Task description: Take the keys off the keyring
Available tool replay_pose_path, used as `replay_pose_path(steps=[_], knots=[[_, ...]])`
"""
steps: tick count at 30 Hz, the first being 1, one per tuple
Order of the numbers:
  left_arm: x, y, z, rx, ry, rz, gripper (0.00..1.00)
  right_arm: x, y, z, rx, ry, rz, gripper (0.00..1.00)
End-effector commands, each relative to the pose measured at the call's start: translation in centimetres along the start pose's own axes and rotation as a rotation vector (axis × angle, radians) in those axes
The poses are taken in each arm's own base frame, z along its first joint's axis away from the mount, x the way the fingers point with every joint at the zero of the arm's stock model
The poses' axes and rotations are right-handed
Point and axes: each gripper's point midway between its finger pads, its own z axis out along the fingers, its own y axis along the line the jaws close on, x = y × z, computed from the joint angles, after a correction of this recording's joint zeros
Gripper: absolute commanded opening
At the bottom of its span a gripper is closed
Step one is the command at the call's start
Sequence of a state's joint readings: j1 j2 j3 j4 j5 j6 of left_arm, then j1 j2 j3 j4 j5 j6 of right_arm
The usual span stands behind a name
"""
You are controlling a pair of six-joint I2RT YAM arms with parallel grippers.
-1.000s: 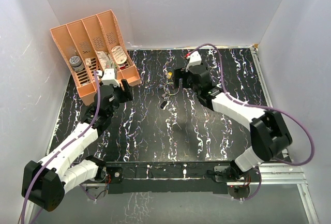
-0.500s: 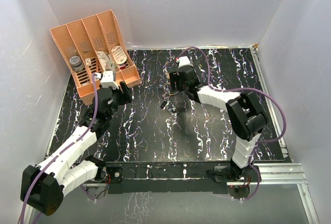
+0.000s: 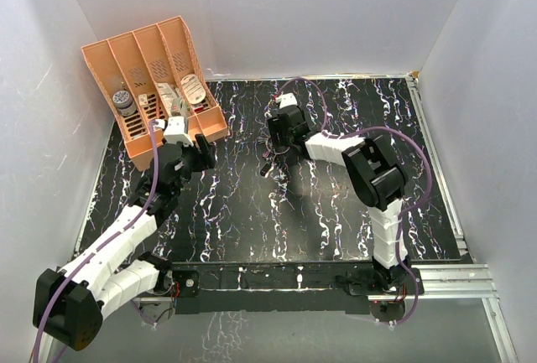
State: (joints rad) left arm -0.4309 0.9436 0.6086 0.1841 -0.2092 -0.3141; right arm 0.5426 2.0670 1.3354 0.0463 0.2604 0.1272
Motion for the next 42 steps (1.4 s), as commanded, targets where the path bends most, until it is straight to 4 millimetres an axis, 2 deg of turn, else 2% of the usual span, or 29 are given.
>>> replay_pose_path(steps=[1, 5, 10, 17, 21, 25, 28, 29, 32, 34, 37, 42], knots=[[-1.2, 0.1, -0.7, -0.002, -0.043, -0.003, 0.59, -3.1, 0.5, 0.8, -0.019, -0.064, 0.0, 0.66], [-1.1, 0.5, -0.8, -0.018, -0.049, -0.001, 0.59, -2.3, 0.5, 1.1, -0.015, -0.047, 0.003, 0.66], [-0.9, 0.6, -0.6, -0.024, -0.046, -0.003, 0.59, -0.4, 0.1, 1.3, 0.002, -0.006, 0.009, 0.64], [-0.8, 0.6, -0.4, -0.024, -0.045, -0.004, 0.59, 2.7, 0.3, 2.3, -0.003, 0.064, 0.001, 0.53], [-0.8, 0.6, -0.5, -0.027, -0.043, -0.005, 0.59, 3.0, 0.4, 3.1, -0.005, 0.069, -0.004, 0.49], [-0.9, 0.8, -0.6, -0.034, -0.046, -0.007, 0.59, 3.3, 0.8, 3.8, -0.016, 0.089, -0.006, 0.32], [-0.9, 1.1, -0.7, -0.051, -0.05, -0.007, 0.59, 4.0, 0.9, 3.6, -0.019, 0.116, 0.0, 0.05], [-0.9, 1.2, -0.8, -0.056, -0.052, -0.007, 0.59, 4.2, 0.8, 3.5, -0.018, 0.122, 0.003, 0.0], [-0.9, 1.4, -0.8, -0.063, -0.058, -0.007, 0.59, 4.8, 0.5, 2.9, -0.008, 0.132, 0.001, 0.0], [-0.9, 1.4, -0.7, -0.064, -0.06, -0.009, 0.59, 4.4, 0.3, 2.4, -0.004, 0.126, -0.004, 0.0], [-0.7, 1.2, -0.5, -0.054, -0.053, -0.012, 0.59, 2.2, -0.3, 1.1, 0.014, 0.079, -0.005, 0.0], [-0.3, 0.8, 0.0, -0.034, -0.041, -0.015, 0.59, -4.8, -0.9, -3.3, 0.017, -0.099, 0.012, 0.0]])
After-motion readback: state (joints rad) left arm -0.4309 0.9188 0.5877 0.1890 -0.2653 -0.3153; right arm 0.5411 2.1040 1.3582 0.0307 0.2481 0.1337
